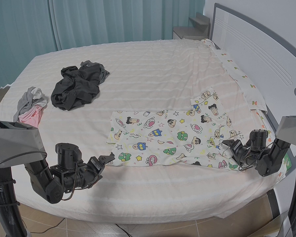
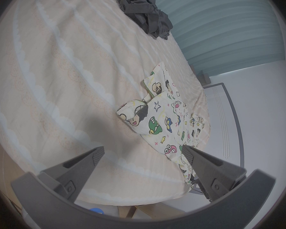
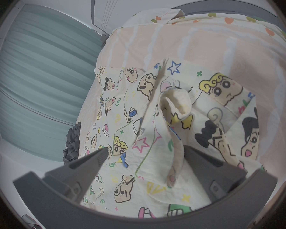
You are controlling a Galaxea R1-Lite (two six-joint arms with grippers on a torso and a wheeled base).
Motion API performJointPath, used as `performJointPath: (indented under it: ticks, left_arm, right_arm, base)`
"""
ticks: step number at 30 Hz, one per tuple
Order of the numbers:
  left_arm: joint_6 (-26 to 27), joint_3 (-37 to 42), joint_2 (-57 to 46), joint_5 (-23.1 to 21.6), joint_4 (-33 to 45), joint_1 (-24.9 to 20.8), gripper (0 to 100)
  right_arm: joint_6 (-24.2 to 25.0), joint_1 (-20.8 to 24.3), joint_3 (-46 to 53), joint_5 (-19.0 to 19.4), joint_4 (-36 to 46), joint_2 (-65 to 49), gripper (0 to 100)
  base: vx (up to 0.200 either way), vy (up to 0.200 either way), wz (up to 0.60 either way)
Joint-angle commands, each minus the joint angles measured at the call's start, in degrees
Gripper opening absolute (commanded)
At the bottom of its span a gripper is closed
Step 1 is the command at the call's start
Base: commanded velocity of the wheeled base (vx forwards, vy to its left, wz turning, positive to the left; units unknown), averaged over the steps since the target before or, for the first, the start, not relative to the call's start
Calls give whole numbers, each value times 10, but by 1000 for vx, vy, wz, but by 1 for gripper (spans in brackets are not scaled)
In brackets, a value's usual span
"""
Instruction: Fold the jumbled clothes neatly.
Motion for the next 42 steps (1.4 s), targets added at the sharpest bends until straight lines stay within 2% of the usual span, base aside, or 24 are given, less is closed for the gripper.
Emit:
performJointPath:
  ticks: [1,14,23,28,42]
  left_arm:
    - [0,0,2,0,-1,1,100]
    - [0,0,1,0,0,1,100]
    - [0,0,1,0,0,1,100]
    - [0,0,0,0,0,1,100]
    - [0,1,-1,0,-1,1,100]
  right_arm:
    - [0,2,2,0,2,1,0]
    - [1,3,18,-4,13,-64,0]
    - [1,20,-17,-5,107,-142,0]
    - [1,39,-51,-34,173,-169,0]
    - [-1,82,20,-52,230,-209,0]
  base:
    - [0,0,0]
    - [0,0,0]
    - [0,0,0]
    - [0,0,0]
    - [0,0,0]
